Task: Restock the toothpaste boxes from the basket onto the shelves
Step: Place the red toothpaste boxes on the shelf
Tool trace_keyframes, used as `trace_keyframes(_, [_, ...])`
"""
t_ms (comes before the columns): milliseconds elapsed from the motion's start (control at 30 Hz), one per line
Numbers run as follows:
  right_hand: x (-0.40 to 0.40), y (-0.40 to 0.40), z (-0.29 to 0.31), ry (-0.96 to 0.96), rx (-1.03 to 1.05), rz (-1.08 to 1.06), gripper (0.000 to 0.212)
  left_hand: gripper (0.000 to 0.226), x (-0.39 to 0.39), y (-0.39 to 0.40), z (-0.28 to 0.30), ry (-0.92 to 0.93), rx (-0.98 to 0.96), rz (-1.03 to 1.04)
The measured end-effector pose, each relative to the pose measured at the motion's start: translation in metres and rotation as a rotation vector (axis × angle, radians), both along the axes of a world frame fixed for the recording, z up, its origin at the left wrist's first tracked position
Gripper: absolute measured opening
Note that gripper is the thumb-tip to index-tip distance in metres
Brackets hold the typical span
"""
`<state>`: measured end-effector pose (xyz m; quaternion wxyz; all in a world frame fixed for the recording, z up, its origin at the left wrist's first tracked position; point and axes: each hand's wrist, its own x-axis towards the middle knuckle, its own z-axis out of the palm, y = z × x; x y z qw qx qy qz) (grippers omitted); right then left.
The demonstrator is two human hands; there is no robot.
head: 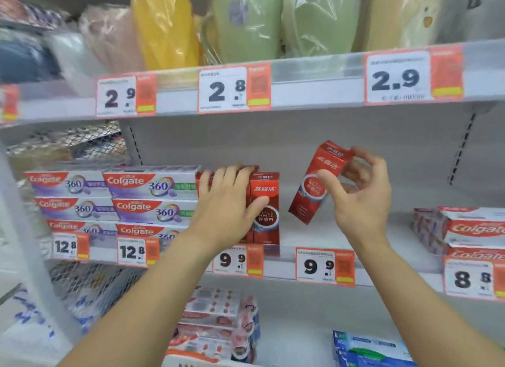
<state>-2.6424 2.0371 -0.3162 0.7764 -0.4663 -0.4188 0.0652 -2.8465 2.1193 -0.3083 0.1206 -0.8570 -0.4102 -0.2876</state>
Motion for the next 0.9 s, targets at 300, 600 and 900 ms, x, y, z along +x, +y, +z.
trace_keyframes(300, [-0.013,0.050,-0.007,-0.009,-0.091,0.199,0.051,0.058,0.002,0.001,-0.003,-0.016,0.012,-0.007])
trace_keyframes(600, [-0.039,0.057,-0.009,0.127,-0.202,0.391,0.020,0.062,0.001,-0.003,-0.002,-0.015,0.021,-0.002])
trace_keyframes(900, [-0.033,0.038,-0.013,-0.073,-0.293,0.490,0.054,0.059,0.002,-0.005,-0.001,-0.036,0.006,0.000])
